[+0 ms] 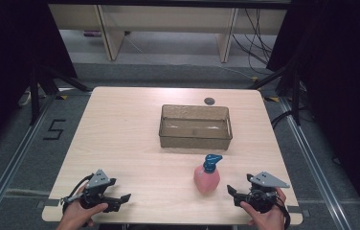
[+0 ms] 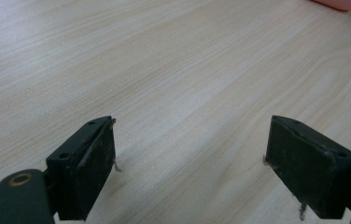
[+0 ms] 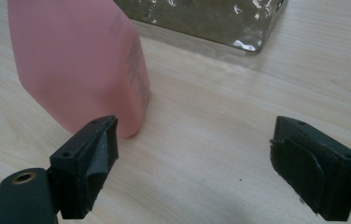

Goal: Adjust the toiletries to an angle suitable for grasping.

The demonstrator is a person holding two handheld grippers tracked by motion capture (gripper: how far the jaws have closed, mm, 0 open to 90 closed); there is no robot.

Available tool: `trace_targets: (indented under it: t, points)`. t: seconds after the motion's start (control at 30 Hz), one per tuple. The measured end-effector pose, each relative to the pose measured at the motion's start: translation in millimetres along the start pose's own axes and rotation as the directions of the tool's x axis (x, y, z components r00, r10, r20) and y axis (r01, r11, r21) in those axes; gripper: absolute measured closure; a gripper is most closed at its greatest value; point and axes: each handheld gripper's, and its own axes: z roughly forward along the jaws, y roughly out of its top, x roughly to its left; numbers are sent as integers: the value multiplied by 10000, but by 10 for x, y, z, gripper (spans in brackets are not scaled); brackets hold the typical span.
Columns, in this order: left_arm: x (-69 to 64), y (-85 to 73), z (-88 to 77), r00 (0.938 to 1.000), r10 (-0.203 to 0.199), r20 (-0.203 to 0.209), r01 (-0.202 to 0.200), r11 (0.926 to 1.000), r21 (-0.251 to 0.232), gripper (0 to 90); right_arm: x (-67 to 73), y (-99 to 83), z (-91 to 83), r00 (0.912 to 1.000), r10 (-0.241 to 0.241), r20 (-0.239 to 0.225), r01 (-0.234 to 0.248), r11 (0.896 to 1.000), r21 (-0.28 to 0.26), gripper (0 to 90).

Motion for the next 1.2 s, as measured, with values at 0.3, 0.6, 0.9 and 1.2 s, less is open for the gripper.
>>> trace_targets:
  t: [0.3,0.6,0.9,1.2]
  points:
    - [3,-2,3,10000,-44,21,44,10000,3,151,36,6,-22,9990,442,-65,-442,9990,-37,158]
    - [3,-4,3,10000,-60,9,60,10000,-45,152,26,18,-26,9998,40,-189,-50,9985,-546,156]
    - [4,-3,2,10000,-69,1,69,10000,-56,152,79,42,-36,9984,100,-552,-156,9946,-1022,158]
    - [4,-4,3,10000,-62,-1,62,10000,-42,152,156,93,-73,9965,-173,-820,55,9899,-1419,159]
